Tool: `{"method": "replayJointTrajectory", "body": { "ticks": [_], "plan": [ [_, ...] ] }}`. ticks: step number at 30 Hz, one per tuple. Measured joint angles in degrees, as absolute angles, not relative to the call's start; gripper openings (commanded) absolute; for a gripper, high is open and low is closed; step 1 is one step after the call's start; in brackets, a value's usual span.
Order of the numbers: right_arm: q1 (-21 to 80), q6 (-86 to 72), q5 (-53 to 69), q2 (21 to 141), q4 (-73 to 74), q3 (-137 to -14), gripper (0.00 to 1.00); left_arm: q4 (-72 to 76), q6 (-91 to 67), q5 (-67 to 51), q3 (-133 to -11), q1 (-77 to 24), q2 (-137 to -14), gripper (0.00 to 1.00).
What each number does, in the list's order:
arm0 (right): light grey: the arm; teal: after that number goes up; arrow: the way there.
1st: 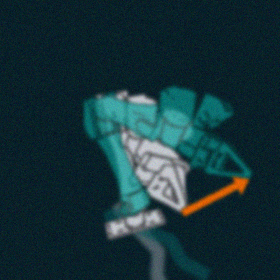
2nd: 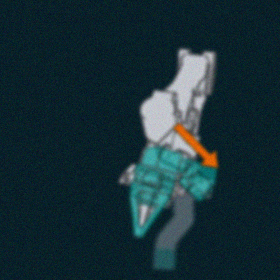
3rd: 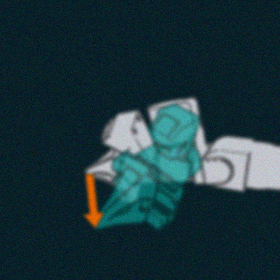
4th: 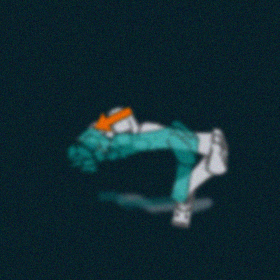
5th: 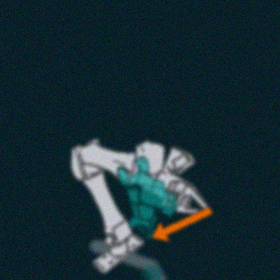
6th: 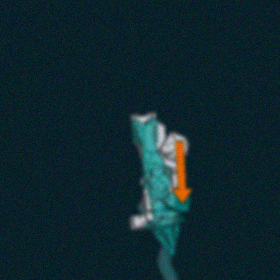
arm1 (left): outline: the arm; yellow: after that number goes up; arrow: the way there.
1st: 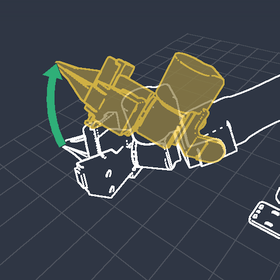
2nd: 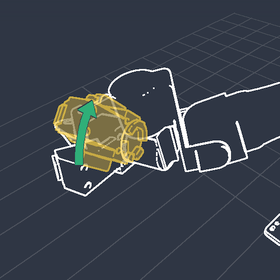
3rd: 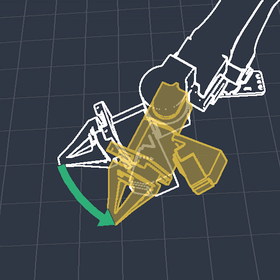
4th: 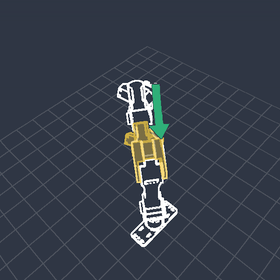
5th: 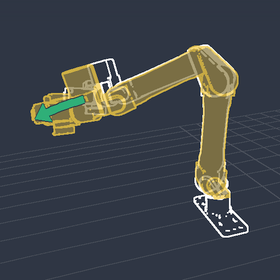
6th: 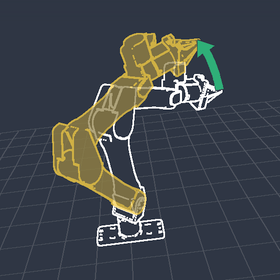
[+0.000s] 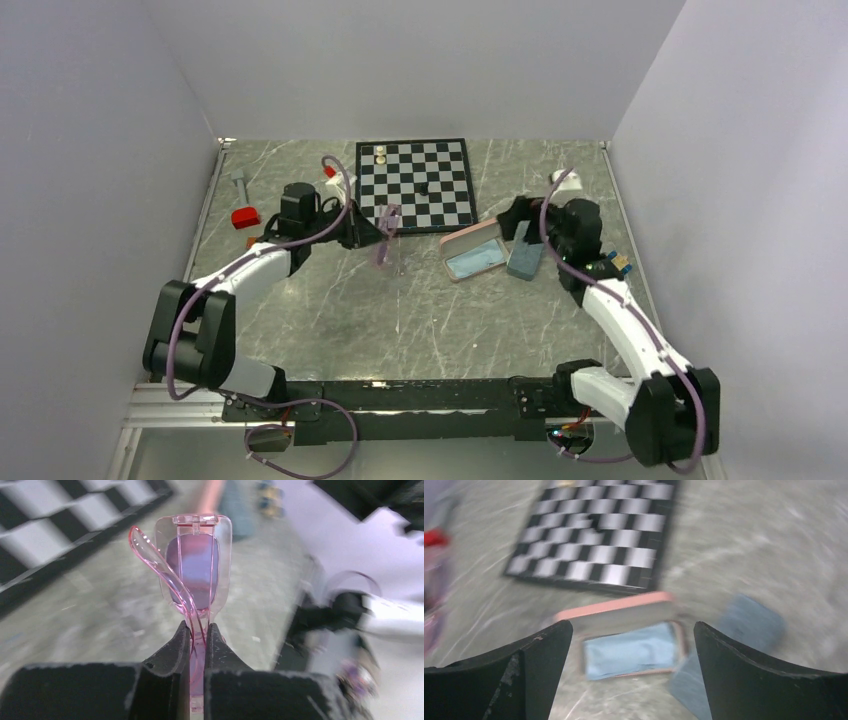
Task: Organize the sunglasses
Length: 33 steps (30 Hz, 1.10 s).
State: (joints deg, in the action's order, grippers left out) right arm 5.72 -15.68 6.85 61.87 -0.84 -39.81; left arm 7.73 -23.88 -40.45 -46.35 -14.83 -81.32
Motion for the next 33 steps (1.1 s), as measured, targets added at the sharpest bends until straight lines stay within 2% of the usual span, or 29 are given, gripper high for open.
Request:
{"method": "replayJointTrajectory", "body": {
  "ticks": [3, 7, 15, 21, 27, 33],
  "plan": [
    [11.5, -8.1, 18.0, 56.6, -7.2, -35.9, 0.99, 20.3, -28.9, -55.1, -43.9, -15.8, -84.4, 0.0],
    [12.1, -2.2, 33.8, 51.6, -13.2, -32.0, 1.0, 41.3, -38.7, -68.0, -40.2, -19.3, -87.6, 0.0],
    [12.6, -9.4, 56.4, 55.2, -34.0, -27.6, 0.94, 75.2, -61.7, -78.3, -42.8, -24.5, -94.6, 0.0],
    [17.0, -17.1, 62.6, 58.9, -47.7, -27.0, 0.93, 83.0, -71.5, -80.0, -46.4, -27.0, -97.5, 0.0],
    [21.8, -18.7, 63.9, 63.1, -50.9, -29.4, 0.92, 85.9, -74.9, -81.5, -48.5, -28.8, -97.5, 0.0],
    [25.6, -21.2, 67.5, 68.4, -55.7, -33.2, 0.86, 86.3, -75.7, -83.5, -48.7, -30.6, -97.5, 0.0]
  ]
}}
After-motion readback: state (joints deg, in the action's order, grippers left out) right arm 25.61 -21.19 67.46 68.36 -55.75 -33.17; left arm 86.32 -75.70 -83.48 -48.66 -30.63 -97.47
